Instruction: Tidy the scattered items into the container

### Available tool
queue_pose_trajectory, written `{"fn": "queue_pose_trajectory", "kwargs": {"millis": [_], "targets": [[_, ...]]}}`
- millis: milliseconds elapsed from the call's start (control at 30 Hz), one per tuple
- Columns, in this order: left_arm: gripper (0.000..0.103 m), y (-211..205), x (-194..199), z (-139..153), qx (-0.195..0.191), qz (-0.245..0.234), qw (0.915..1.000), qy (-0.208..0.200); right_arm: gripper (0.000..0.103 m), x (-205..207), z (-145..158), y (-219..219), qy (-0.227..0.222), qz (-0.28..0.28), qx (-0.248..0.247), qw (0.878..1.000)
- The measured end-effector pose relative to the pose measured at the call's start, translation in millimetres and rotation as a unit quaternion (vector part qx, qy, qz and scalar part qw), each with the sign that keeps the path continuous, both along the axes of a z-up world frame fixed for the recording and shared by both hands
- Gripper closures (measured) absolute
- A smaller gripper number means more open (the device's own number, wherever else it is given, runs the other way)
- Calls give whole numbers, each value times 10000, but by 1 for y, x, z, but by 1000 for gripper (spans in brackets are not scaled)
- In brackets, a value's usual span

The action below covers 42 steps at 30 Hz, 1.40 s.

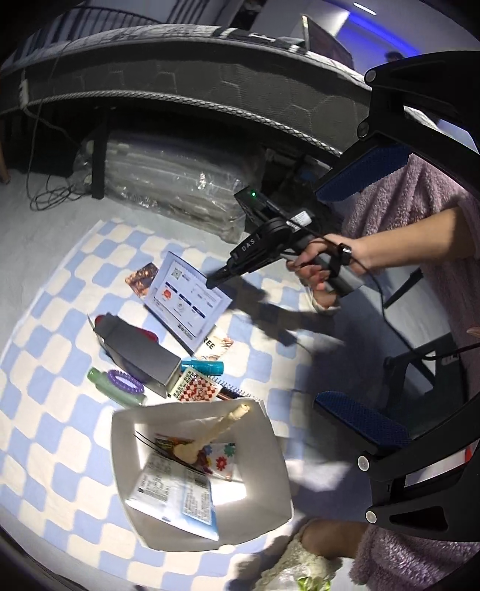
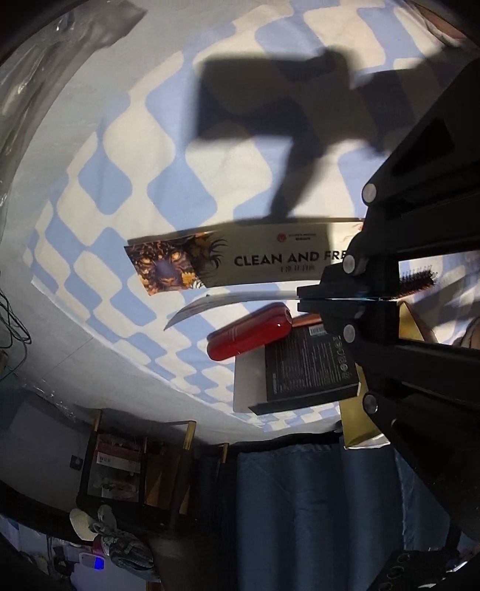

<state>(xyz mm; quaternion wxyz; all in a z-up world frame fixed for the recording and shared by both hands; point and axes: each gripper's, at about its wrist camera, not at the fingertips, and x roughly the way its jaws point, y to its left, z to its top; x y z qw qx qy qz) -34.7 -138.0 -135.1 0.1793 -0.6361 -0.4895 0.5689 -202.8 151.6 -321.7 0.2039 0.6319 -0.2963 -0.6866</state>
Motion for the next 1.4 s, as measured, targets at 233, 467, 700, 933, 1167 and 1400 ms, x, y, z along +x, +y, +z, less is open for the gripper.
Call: {"fn": "queue_pose_trajectory", "kwargs": {"millis": [233,467,700,933,1167,1400], "targets": [[0,11,18,16,-123,-61,9996,244,102,39,32,-21,-253,1507,730,9855],[0,18,36,6,-241,-219,9992,237,102,92,2,-67,-121,2912,1282,9480],[0,20,33,-7,-333,-4,9994,30,100,118,-34,-96,-97,2819,1687,9445],[0,21,39,-5,-805,64,9966,157,102,83,17,-30,-588,840,494,9935],[0,20,37,7,250,647,9967,428,102,86,115,1,-522,284,-2088,9762],[3,29,42,22,710,966,9893,833,102,121,114,-29,-1145,136,-3431,9322]]}}
